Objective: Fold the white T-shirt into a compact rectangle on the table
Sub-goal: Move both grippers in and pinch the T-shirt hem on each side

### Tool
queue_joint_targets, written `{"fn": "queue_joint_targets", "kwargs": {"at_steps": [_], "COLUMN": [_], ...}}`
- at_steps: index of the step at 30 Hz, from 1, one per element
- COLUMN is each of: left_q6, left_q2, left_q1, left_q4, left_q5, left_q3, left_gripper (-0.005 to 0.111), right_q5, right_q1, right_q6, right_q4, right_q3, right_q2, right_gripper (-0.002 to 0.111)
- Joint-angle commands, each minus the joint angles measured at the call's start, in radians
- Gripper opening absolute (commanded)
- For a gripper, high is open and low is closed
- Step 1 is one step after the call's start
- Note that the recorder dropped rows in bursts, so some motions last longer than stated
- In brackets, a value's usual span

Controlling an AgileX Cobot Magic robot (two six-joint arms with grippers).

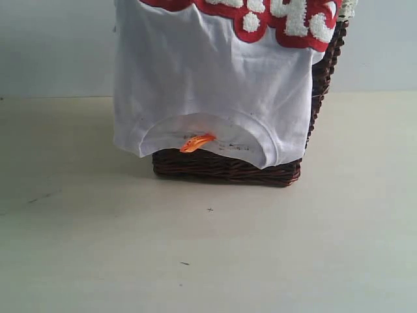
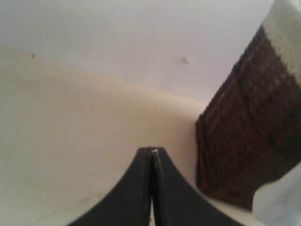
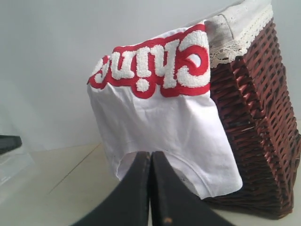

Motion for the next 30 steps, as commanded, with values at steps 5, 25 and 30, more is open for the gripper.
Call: {"fn": "queue_joint_targets", "kwargs": {"at_steps": [5, 25, 30], "left_q6": [0.506, 1.284, 1.400], "left_q2": [0.269, 0.555, 0.610], "left_q1": [-0.066, -0.067, -0.071], "left_q4": [-0.521, -1.250, -1.365], "left_q5": [0.127, 0.167, 0.205], "left_q3": [0.002, -0.077, -0.077], "left_gripper": [0.000, 0.061, 0.062], "right_q5": [0.009, -0.054, 0.041], "right_q1": [0.002, 0.002, 0.002], "right_q6": [-0.013, -0.660, -0.806], "right_q4": [-0.030, 0.125, 0.201], "right_q3": [-0.006, -0.222, -0.325], "right_q2": [0.028, 1.007, 1.146], "right_gripper": [0.000, 0.062, 0.062]}}
